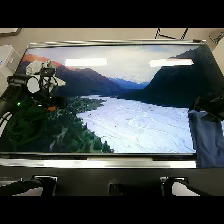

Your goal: Fold the clothes and pants, and hang the long-sleeved shirts on hangers.

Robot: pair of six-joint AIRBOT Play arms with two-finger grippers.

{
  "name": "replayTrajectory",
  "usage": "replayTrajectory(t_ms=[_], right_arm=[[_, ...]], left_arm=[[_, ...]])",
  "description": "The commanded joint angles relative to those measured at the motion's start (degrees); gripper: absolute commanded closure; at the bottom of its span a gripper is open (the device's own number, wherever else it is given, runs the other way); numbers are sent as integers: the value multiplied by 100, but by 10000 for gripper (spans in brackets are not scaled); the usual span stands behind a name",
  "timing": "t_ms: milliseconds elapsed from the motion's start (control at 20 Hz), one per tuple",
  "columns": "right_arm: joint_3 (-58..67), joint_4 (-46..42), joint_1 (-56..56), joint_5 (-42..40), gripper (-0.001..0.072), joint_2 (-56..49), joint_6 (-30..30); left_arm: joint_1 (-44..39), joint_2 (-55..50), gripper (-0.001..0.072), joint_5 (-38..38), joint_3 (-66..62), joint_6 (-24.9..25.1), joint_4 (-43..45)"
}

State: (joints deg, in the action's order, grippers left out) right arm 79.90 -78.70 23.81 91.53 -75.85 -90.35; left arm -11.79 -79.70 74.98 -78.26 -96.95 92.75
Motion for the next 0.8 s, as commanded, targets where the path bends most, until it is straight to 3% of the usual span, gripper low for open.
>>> replayTrajectory(t_ms=[0,600,750], right_arm=[[-2,0,-7,7,24,2,-2],[-4,0,-7,-26,24,2,-2],[-4,72,-9,-1008,25,-2,-46]], left_arm=[[-2,-2,-1,-2,2,2,2],[-2,-2,-1,-2,2,2,2],[-15,-4,0,-326,13,-284,-4]])
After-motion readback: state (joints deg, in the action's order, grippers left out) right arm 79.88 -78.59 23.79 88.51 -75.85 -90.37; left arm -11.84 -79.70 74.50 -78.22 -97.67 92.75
